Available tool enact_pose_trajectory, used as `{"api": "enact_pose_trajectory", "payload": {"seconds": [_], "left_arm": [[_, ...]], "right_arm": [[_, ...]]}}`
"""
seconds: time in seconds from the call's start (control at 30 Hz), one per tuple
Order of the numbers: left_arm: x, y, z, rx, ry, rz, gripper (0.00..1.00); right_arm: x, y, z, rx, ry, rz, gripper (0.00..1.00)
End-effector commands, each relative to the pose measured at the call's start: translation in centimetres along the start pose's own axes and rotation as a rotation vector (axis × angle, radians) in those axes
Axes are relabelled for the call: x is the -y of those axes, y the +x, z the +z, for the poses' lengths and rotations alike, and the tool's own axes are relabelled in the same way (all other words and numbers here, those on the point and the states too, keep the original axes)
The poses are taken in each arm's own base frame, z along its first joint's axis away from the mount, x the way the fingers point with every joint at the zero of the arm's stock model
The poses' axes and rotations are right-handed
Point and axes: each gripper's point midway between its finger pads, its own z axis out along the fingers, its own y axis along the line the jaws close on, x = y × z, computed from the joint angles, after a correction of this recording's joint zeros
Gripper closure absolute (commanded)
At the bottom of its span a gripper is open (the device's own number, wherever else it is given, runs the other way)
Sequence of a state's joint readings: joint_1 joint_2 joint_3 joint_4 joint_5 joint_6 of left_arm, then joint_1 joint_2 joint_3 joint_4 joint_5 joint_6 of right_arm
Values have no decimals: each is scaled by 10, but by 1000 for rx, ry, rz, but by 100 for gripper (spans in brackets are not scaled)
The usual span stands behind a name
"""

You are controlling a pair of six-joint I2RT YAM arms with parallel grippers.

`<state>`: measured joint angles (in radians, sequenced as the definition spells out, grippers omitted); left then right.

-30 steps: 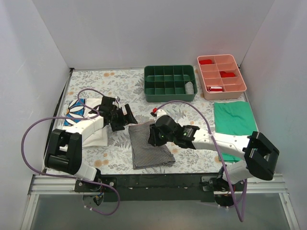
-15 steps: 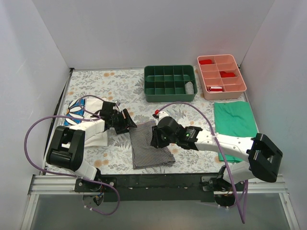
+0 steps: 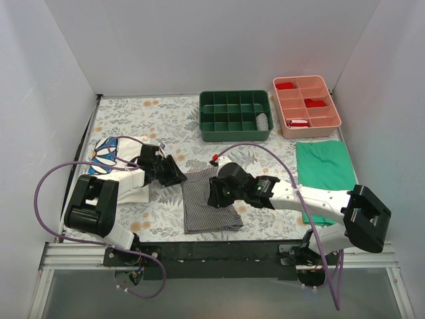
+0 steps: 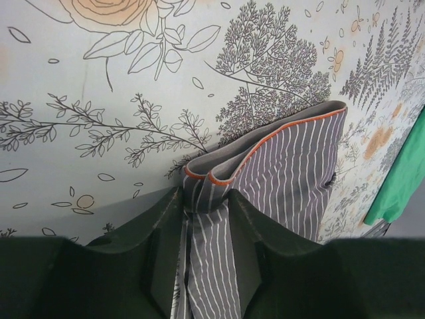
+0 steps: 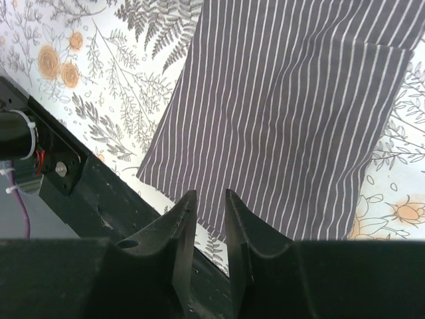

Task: Roll the underwear
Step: Fold the underwear at the center of the board.

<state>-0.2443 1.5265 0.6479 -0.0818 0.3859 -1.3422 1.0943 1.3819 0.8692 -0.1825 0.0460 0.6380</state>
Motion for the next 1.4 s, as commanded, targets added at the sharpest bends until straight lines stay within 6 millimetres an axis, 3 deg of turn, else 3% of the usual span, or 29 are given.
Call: {"api": "enact_pose_trajectory", "payload": {"seconds": [0.0,0.1,0.2,0.47,0.6,0.73,0.77,0.83,0.87,0.93,1.13,1.37], "left_arm": [[-7,2,0,-7,-40,2,65],[-7,-2,-3,9,-49,10,55],[-7,-2,-3,24,-40,13,53],[-12,5,6,-5,-33,0,78],[-6,2,5,-6,-16,-1,86],[5,-2,1,-2,14,-2,89],[7,-4,0,-1,21,-2,89],[8,-4,0,-6,17,-10,92],[11,-6,-1,-6,23,-10,92],[12,-6,-1,-9,23,-20,93],[13,-9,1,-15,13,-26,96],[11,-8,-1,-16,2,-23,96]], "right_arm": [[-19,2,2,-11,-52,-52,68],[-22,9,6,-32,-51,-56,68],[-26,13,8,-45,-54,-57,68],[-41,20,17,-69,-62,-99,68],[-53,25,21,-75,-30,-141,64],[-67,26,30,-85,45,-210,54],[-60,30,30,-102,99,-234,53],[-65,41,36,-131,137,-281,53],[-73,34,37,-112,145,-293,53],[-71,49,41,-153,192,-322,53],[-73,65,50,-190,252,-330,53],[-81,67,63,-194,243,-350,52]]}}
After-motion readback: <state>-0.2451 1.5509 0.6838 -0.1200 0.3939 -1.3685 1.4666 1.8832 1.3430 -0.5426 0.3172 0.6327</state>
